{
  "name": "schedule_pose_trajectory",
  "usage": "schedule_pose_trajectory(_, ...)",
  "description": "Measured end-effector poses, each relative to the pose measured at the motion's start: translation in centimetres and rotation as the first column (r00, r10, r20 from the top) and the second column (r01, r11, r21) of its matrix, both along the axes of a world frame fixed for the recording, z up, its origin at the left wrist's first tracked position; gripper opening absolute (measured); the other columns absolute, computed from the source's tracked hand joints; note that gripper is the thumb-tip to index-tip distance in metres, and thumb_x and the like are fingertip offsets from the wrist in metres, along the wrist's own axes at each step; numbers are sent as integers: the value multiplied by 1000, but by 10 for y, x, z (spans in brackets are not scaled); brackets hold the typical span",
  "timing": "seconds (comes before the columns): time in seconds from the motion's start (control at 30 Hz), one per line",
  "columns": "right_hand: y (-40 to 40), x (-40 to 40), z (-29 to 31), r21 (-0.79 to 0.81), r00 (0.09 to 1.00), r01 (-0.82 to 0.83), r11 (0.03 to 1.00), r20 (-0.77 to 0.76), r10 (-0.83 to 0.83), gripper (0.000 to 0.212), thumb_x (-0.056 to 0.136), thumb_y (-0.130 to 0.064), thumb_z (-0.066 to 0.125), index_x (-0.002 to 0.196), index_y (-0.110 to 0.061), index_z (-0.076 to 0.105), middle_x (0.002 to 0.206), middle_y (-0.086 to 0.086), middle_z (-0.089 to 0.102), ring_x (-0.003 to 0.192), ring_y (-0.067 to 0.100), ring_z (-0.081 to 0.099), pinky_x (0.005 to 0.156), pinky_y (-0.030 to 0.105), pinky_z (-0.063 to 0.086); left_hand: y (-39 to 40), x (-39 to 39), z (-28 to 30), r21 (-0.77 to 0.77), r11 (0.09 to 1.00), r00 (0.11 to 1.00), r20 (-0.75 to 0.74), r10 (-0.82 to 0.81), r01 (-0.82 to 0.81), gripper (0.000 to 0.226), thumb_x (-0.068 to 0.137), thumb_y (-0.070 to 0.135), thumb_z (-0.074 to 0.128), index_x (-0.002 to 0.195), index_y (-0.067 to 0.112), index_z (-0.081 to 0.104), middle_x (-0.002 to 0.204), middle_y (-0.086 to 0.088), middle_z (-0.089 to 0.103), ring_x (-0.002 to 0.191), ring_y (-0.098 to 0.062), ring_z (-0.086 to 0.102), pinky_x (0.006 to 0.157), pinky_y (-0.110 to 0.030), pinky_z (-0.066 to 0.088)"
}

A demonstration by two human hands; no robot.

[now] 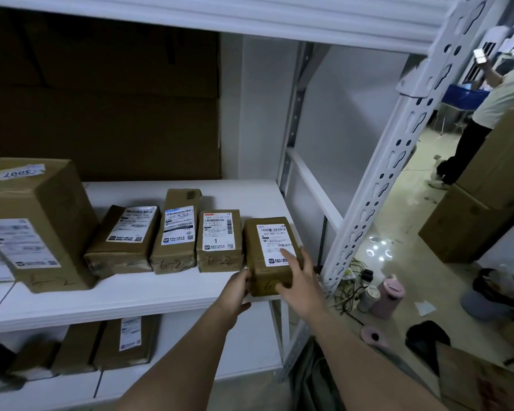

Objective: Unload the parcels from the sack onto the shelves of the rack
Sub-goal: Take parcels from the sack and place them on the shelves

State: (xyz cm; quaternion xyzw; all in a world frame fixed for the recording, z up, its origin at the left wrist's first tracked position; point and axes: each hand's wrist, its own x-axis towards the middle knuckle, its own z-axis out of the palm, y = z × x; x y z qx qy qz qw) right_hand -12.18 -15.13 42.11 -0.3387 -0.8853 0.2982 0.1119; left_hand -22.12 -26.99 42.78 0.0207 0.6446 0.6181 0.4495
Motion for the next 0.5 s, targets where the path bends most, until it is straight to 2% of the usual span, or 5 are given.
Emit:
schedule_pose_trajectory(0.07, 0, -8, 3, 28, 1000, 19, 999, 17, -20, 76, 89, -19, 64, 148, -40, 23, 160, -4, 0, 139, 23, 32, 102, 35, 43, -4, -2, 0, -39, 999, 1000, -30, 0, -1, 41, 101, 35, 38, 137, 17, 43, 138, -3, 46, 129, -26, 45, 100, -40, 41)
schedule_pose_trajectory(0.13, 1, -17, 5, 23, 999, 36, 999, 22, -37, 74, 90, -17, 63, 149, -36, 23, 160, -1, 1, 139, 24, 29, 106, 35, 39, -6, -7, -2, -68, 998, 998, -64, -9, 5, 41, 101, 33, 38, 138, 16, 41, 134, -4, 46, 126, -27, 47, 96, -39, 42)
schedule_pose_trajectory(0.33, 10, -45, 10, 3, 996, 53, 999, 76, -53, 73, 91, -12, 59, 150, -32, 22, 160, 6, -2, 139, 31, 26, 109, 40, 36, -11, -21, 1, -108, 993, 991, -129, 32, -46, 24, 98, 18, 39, 122, 18, 44, 82, 0, 45, 83, -19, 46, 72, -30, 40)
schedule_pose_trajectory(0.37, 12, -50, 12, 14, 993, 57, 998, 107, -59, 73, 91, -11, 58, 150, -32, 21, 160, 7, -2, 140, 32, 24, 110, 42, 35, -11, -24, 2, -108, 993, 988, -146, 41, -57, 26, 98, 18, 40, 123, 17, 43, 83, 0, 46, 85, -20, 47, 68, -29, 39)
schedule_pose_trajectory(0.5, 20, -66, 18, 67, 974, 54, 996, 215, -67, 75, 90, -9, 55, 150, -30, 16, 159, 14, -1, 142, 36, 19, 113, 48, 29, -13, -30, 11, -79, 994, 981, -186, 63, -78, 30, 97, 19, 46, 126, 22, 40, 109, -2, 51, 106, -24, 51, 77, -32, 41)
